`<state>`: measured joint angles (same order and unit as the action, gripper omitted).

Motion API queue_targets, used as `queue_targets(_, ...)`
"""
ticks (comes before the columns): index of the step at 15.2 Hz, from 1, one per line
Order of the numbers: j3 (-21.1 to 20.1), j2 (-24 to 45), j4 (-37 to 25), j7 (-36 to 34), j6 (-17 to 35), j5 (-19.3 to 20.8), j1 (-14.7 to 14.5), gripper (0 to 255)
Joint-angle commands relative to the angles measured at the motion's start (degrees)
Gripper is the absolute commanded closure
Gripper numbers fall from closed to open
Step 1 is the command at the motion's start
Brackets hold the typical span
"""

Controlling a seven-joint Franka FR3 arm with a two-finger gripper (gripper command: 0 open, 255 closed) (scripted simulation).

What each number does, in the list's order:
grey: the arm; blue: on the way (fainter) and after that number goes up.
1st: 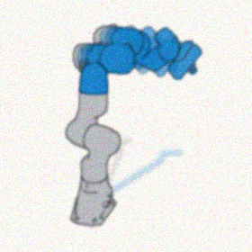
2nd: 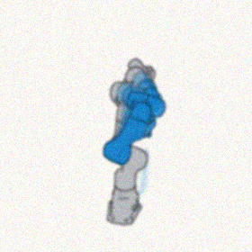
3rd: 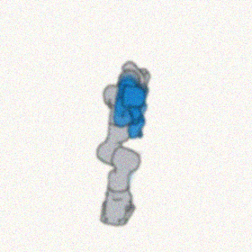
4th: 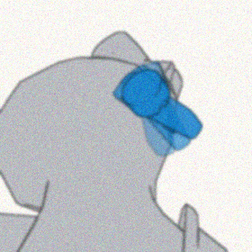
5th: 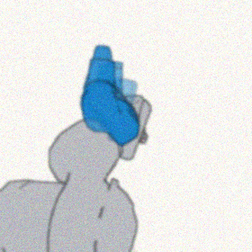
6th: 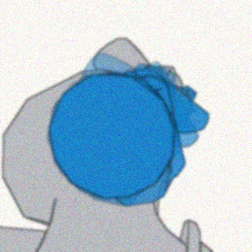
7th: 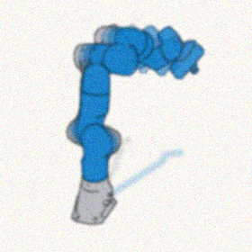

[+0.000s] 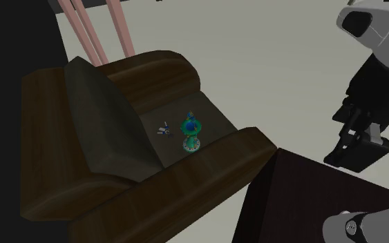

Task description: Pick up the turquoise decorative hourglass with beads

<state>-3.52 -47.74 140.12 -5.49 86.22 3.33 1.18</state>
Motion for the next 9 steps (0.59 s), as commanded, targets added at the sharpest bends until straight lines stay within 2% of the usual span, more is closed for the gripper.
queue_targets(1, 0.0, 0.0, 0.0, 0.0, 0.0, 0.0, 0.0, 0)
queue_targets(9, 4.87, 12.49, 2.0, 4.29, 15.85, 2.52, 1.8, 0)
